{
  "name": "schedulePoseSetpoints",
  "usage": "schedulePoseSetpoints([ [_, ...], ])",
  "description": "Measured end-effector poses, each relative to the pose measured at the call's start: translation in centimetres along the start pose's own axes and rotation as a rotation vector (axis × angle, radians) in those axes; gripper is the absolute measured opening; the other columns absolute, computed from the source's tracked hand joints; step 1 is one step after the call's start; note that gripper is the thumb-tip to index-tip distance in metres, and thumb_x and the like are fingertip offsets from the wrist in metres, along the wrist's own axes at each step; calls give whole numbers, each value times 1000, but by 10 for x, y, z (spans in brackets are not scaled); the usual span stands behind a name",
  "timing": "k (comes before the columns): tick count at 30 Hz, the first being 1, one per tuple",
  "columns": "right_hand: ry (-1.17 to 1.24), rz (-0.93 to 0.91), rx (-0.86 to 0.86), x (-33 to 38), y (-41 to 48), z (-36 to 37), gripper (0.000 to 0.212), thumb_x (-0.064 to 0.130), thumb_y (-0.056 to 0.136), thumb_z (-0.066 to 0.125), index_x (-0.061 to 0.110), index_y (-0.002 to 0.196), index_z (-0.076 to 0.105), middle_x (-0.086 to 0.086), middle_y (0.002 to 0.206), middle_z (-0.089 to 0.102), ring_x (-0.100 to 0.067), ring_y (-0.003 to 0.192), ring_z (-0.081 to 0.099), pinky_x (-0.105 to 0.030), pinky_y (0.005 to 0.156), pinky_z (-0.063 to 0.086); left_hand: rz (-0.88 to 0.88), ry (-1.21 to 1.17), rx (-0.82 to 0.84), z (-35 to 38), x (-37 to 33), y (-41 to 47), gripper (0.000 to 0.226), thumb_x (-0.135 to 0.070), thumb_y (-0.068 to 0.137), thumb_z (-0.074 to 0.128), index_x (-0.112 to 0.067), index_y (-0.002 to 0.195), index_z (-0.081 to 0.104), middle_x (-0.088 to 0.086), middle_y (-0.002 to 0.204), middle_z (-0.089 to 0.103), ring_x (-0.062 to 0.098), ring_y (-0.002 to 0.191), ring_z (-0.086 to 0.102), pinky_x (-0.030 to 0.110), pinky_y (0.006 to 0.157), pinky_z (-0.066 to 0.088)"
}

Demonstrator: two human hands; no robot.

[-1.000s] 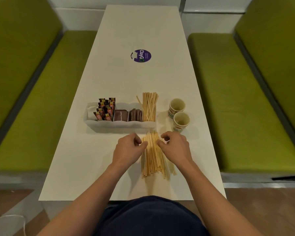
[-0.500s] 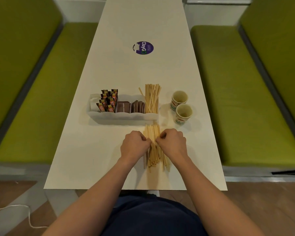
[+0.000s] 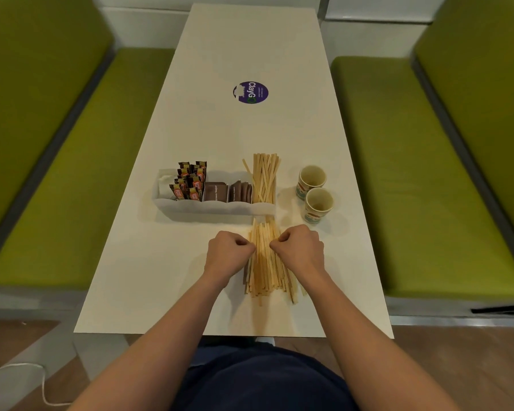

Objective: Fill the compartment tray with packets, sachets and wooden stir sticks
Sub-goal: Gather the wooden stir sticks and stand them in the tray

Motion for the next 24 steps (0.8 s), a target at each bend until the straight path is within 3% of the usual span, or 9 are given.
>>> schedulePoseSetpoints([
  [10, 115, -13, 2, -10, -2, -11, 14, 32, 87, 72, 24, 94, 81, 6, 90, 75, -16, 86, 64, -30, 74, 45, -52, -61, 71, 3, 6, 1, 6, -16, 85, 75, -13, 87, 80, 2, 83, 73, 18, 72, 70, 27, 57, 61],
  [16, 270, 26, 25, -15, -1, -13, 12, 33, 83, 73, 28, 90, 82, 15, 84, 74, -11, 88, 67, -39, 85, 57, -62, -75, 122, 4, 3, 3, 4, -15, 84, 74, -14, 82, 78, 7, 83, 73, 23, 71, 72, 33, 58, 63],
  [24, 461, 27, 34, -17, -3, -14, 9, 28, 82, 73, 31, 76, 79, 17, 75, 74, -11, 76, 70, -43, 79, 62, 231, -202, 82, -33, -61, 1, 7, -21, 92, 71, -21, 87, 75, -3, 79, 70, 10, 71, 65, 24, 59, 57],
])
Point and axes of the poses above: each hand's wrist, its own y-axis towards the middle knuckle, its own z-axis out of the palm, x = y × z, the point moved 10 cm from there along y, towards the middle knuckle
